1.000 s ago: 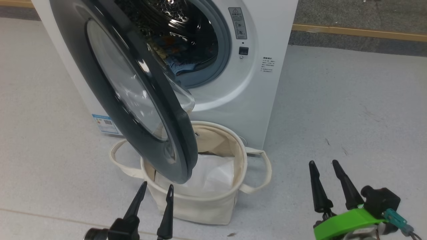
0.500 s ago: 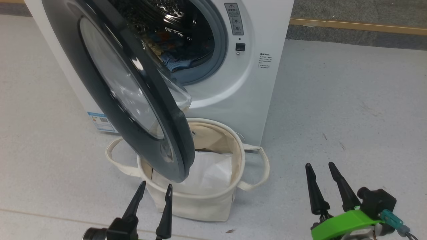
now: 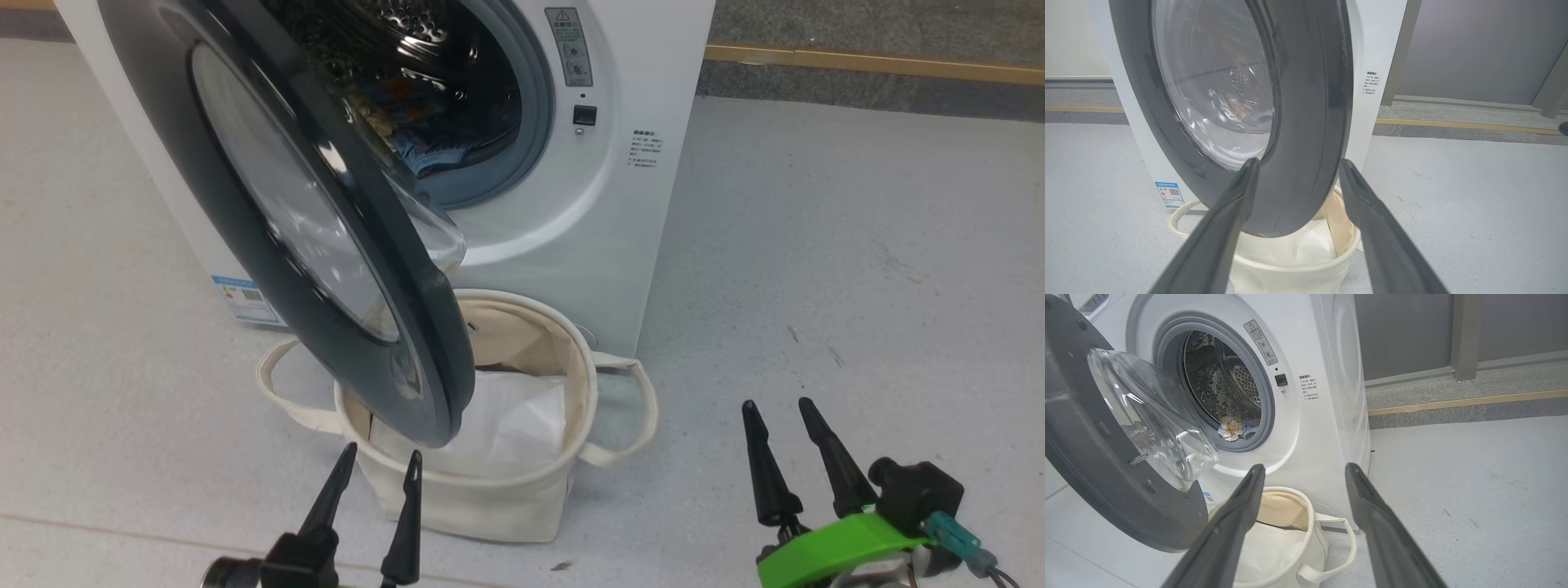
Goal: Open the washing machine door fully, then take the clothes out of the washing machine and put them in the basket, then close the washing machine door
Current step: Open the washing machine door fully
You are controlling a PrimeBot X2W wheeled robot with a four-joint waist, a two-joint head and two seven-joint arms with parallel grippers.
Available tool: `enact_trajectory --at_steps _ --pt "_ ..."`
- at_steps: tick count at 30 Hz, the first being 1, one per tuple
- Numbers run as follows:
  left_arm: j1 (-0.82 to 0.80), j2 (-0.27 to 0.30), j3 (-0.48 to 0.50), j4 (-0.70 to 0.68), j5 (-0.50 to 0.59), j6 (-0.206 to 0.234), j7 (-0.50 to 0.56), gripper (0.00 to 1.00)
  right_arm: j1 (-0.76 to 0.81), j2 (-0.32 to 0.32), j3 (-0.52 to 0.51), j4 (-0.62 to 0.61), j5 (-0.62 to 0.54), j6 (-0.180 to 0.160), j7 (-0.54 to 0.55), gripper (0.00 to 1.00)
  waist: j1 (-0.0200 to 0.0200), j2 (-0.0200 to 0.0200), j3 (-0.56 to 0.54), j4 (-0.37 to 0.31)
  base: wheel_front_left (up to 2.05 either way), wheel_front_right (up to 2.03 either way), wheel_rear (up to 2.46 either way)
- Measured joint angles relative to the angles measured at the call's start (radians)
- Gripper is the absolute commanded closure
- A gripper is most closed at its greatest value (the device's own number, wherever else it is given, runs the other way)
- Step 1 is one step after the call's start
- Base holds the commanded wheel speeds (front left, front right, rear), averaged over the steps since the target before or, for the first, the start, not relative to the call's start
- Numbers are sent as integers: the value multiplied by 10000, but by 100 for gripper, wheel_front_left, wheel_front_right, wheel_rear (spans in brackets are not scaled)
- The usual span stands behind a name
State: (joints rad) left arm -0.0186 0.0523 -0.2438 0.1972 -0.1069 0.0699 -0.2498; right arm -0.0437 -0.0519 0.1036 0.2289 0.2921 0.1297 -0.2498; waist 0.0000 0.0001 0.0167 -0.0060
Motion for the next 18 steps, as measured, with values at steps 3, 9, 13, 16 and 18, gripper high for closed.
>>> enact_trajectory --at_steps 3,9,13,16,18 --pt "-1 0 2 2 75 0 0 0 -24 0 27 0 -4 0 0 0 0 0 41 4 0 0 0" --pt "-24 0 15 0 86 -8 0 0 -26 0 73 0 -15 0 0 0 0 0 124 9 0 0 0" --pt "-24 -2 23 0 86 -10 0 0 -39 0 73 0 -13 0 0 0 0 0 140 1 0 0 0" --pt "-26 -4 36 -10 86 -10 0 0 -58 0 73 0 -13 0 0 0 0 0 154 -8 0 0 0" --pt "-28 -4 40 -21 86 -12 0 0 -106 0 73 0 -12 0 0 0 0 0 159 -8 0 0 0"
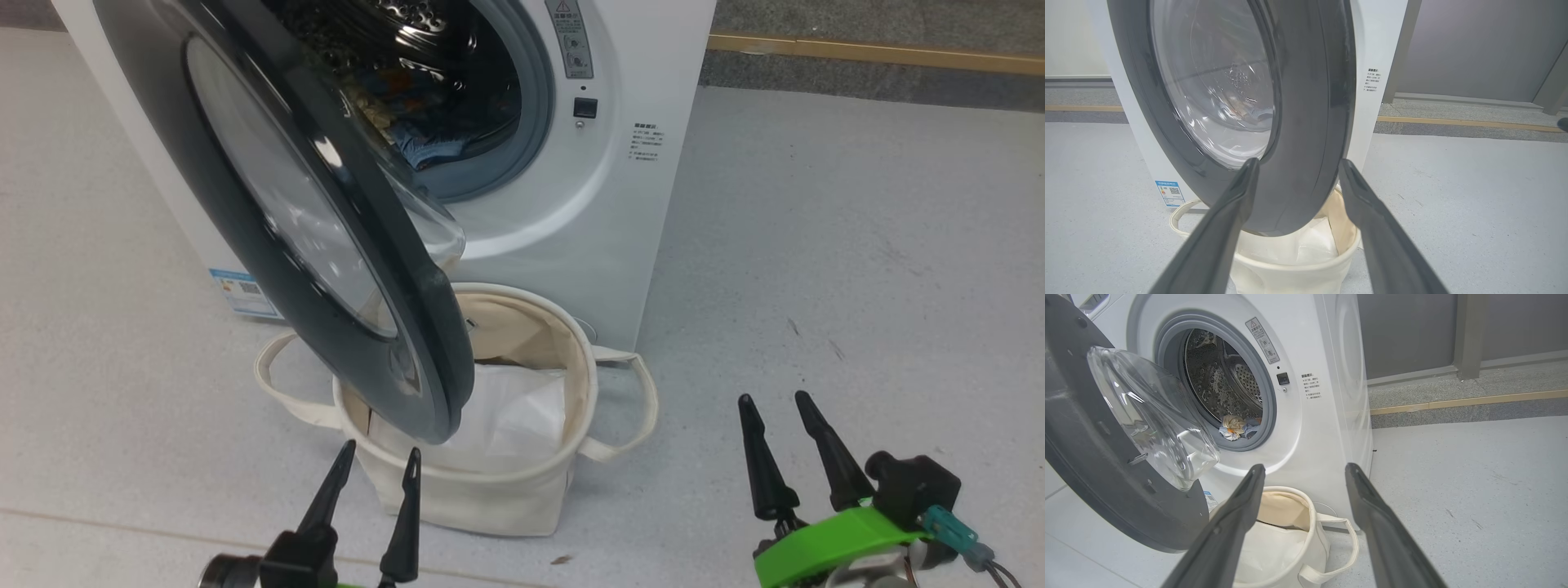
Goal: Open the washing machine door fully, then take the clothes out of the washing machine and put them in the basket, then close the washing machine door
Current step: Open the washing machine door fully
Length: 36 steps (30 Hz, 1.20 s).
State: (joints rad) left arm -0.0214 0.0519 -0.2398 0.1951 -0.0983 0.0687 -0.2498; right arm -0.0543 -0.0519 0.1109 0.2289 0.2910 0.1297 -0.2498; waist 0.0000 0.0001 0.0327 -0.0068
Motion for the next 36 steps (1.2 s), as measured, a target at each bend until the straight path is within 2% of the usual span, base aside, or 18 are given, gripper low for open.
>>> enact_trajectory --at_steps 10,21,22,23,24,30,36 --pt "-12 -2 88 -226 84 2 0 0 -35 0 25 -2 13 0 0 0 0 0 15 -7 0 0 0" --pt "-888 -13 -33 -2297 226 0 -2 0 -128 0 29 -2 31 0 0 0 0 0 234 -112 0 0 0" --pt "-1039 -19 -86 -2571 267 0 -2 24 -181 0 31 -2 44 0 0 0 0 0 277 -122 0 0 0" --pt "-1209 -27 -155 -2880 265 2 -2 87 -247 0 38 -4 96 0 0 0 0 0 318 -136 0 0 0" --pt "-1393 -27 -255 -3156 265 10 -4 100 -310 0 44 -15 113 0 0 0 0 0 365 -152 0 0 0" --pt "-2275 -31 -1390 -3703 77 105 -77 100 -551 0 144 -111 188 0 0 0 0 0 714 -291 0 0 0" --pt "-2943 -33 -2477 -2416 -445 499 242 100 -830 0 290 -180 397 0 0 0 1 0 1204 -585 0 0 0"
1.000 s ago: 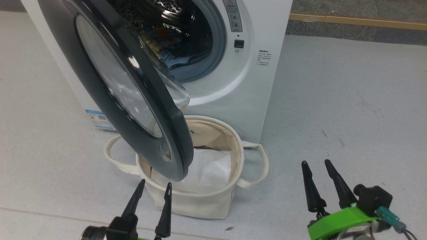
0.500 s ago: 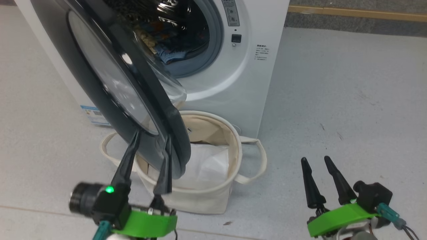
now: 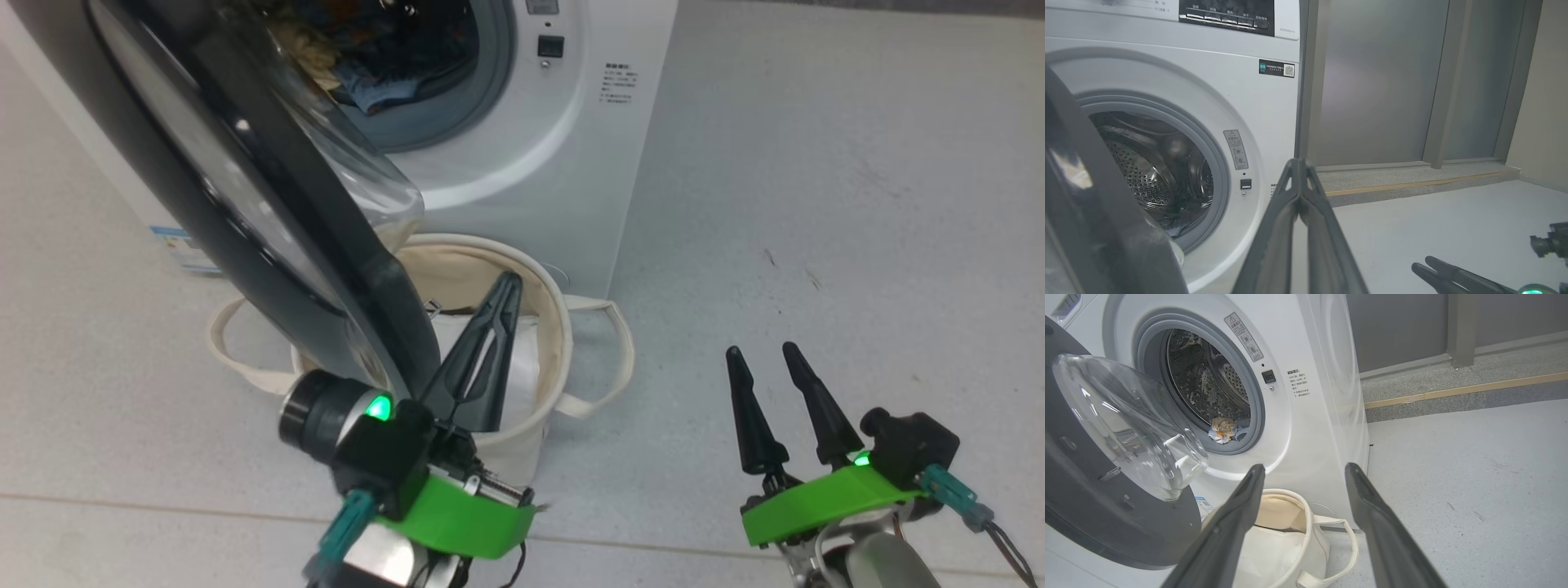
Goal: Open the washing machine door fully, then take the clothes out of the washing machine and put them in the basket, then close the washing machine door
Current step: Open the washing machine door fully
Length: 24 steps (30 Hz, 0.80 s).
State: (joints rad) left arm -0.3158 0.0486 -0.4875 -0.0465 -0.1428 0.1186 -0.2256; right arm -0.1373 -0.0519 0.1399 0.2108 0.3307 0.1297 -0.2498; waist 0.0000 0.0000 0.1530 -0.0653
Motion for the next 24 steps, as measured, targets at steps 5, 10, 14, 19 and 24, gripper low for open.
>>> enact_trajectory --at_steps 5,10,14,19,24 --pt "-280 0 -318 1028 -349 309 65 100 -69 -2 29 0 69 0 0 0 0 0 243 -129 0 0 0" --pt "-570 0 -476 2165 -815 757 81 100 -102 -2 100 -2 117 0 0 0 0 0 385 -184 0 0 0" --pt "-733 -2 -477 2894 -1143 1030 -10 100 -204 -2 146 -12 144 0 0 0 0 0 414 -111 0 0 0" --pt "-871 -6 -272 3647 -1570 1283 -155 100 -218 -2 280 -10 234 0 0 0 0 0 309 32 0 0 0" --pt "-904 -128 -249 3927 -1701 1290 -232 100 -214 -4 384 -12 242 0 0 0 0 0 268 224 0 0 0"
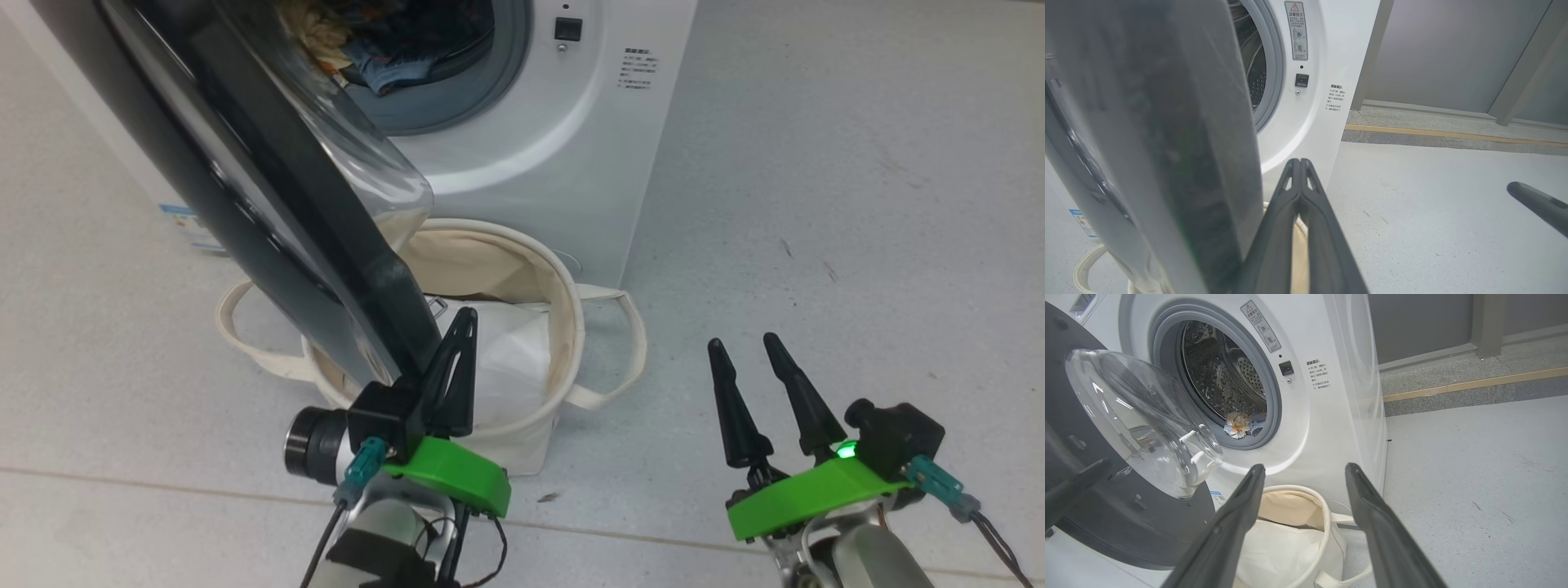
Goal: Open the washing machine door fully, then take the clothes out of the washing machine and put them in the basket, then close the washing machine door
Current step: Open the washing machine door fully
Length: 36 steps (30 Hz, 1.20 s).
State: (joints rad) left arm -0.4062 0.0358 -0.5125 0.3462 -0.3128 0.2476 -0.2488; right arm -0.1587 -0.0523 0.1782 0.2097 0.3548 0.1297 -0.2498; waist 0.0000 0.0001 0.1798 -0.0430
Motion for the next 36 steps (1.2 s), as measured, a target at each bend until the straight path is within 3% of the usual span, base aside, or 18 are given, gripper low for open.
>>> enact_trajectory --at_steps 11,24,30,36 --pt "145 -56 148 -236 2 199 -10 100 3 0 -105 12 -23 0 0 0 0 0 33 757 0 0 0" --pt "924 -19 374 -836 0 518 -12 100 16 -2 -192 203 -293 0 0 0 0 0 -65 2656 0 0 0" --pt "1145 19 1166 -890 0 642 -12 100 31 -2 -150 242 -291 0 0 0 0 0 -288 3350 0 0 0" --pt "1480 349 2514 -976 -163 704 -12 100 70 0 -165 299 -330 0 0 0 0 0 -429 3447 0 0 0"
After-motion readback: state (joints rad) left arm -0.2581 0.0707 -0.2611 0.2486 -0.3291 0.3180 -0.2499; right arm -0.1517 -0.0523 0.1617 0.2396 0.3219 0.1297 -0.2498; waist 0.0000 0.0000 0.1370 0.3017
